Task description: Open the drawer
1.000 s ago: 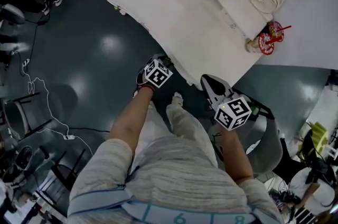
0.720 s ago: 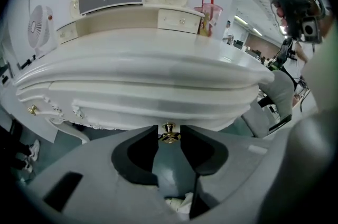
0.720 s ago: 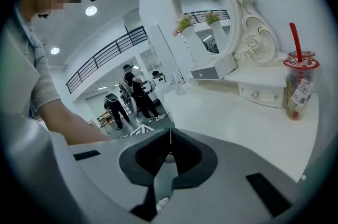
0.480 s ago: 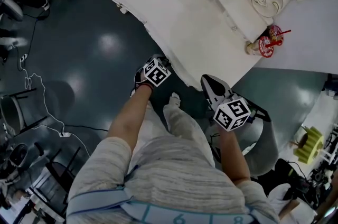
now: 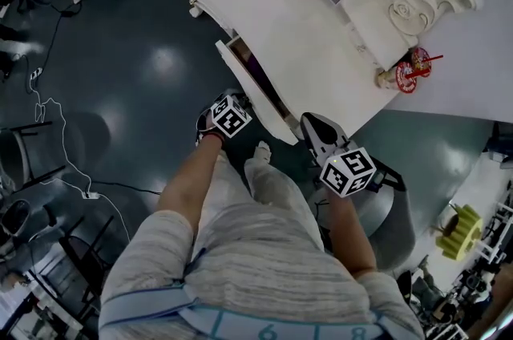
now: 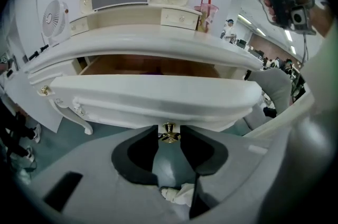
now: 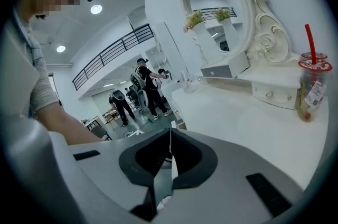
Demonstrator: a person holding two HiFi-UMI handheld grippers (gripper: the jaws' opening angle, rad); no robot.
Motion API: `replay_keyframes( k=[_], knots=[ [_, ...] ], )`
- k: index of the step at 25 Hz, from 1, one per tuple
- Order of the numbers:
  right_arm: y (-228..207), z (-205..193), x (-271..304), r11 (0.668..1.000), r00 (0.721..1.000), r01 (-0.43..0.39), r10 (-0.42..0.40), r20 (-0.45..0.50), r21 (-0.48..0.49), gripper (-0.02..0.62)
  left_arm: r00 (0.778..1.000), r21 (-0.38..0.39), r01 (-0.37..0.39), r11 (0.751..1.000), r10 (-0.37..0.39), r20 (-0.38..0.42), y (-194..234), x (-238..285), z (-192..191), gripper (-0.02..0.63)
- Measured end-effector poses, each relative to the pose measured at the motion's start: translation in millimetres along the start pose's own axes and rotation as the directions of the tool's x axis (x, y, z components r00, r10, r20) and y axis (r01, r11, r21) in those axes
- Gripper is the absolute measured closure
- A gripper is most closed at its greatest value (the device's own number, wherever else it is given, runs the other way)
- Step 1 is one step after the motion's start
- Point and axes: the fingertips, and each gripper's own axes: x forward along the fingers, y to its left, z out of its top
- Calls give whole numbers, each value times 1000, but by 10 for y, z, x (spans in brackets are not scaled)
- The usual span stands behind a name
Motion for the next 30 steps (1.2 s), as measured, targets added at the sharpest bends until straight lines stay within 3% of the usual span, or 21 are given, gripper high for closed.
replay_keyframes(
  k=[30],
  knots=[
    [572, 92, 434, 991, 991, -123, 119, -63, -59, 584, 999, -70, -38, 997, 39, 4, -114, -534, -939, 469]
  ],
)
